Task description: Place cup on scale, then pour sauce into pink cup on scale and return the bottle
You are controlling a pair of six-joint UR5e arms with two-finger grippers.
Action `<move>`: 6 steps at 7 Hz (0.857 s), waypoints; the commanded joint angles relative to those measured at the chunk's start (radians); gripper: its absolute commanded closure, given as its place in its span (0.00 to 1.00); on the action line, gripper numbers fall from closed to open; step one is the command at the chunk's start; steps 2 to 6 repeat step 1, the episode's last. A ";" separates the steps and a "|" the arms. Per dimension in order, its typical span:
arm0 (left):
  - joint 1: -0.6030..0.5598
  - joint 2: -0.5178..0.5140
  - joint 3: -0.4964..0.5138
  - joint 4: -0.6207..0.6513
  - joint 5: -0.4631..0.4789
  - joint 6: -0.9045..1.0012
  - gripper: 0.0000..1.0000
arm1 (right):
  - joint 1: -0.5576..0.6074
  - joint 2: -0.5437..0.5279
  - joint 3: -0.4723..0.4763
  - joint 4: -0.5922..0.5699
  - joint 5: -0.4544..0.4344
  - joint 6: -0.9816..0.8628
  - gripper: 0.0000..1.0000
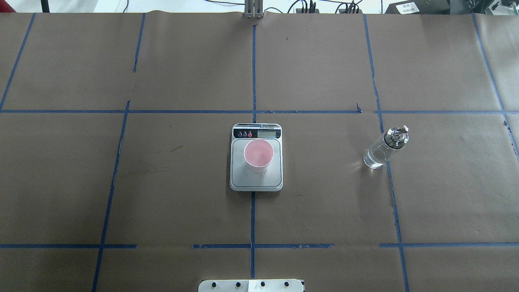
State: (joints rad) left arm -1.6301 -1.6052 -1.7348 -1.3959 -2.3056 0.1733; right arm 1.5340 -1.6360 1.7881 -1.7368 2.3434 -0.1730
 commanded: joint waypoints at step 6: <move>0.001 -0.016 0.000 0.003 -0.001 0.000 0.00 | 0.000 0.001 0.002 0.000 0.002 0.000 0.00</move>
